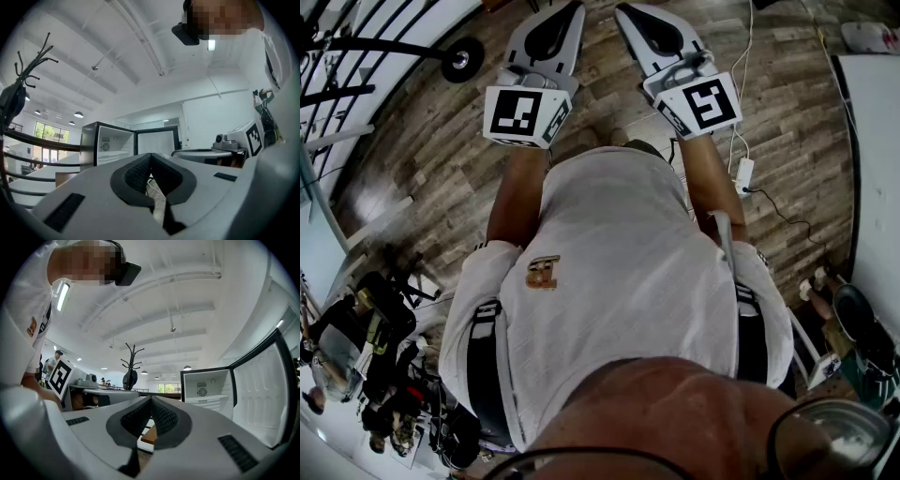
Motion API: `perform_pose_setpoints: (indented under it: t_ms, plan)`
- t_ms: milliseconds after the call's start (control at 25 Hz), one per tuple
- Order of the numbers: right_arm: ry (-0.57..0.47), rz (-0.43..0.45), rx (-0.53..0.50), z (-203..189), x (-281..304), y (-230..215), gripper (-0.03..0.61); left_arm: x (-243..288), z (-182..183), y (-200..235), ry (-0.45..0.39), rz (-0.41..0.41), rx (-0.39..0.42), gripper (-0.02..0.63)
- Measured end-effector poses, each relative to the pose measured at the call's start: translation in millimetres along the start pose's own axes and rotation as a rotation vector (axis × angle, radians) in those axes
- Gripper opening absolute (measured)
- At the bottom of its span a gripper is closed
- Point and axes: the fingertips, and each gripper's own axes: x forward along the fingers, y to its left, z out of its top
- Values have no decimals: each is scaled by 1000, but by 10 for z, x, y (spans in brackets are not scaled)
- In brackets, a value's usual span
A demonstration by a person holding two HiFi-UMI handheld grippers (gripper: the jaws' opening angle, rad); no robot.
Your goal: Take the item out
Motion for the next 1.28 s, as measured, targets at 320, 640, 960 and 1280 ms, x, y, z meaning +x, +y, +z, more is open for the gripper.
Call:
perform_pose_setpoints:
  t_ms: [320,640,960,1280]
  plan:
    - [-6,20,20,-69,74,-154,33,162,-77,92,2,19,-15,18]
    - [13,48,15,-185,-48,-393,33,389,-150,-3,7,56,-2,18]
    - [26,63,8,-265,-152,-547,33,500,-212,-54,16,95,11,18]
    - [37,54,5,-341,0,-709,33,687,-280,128,20,102,11,18]
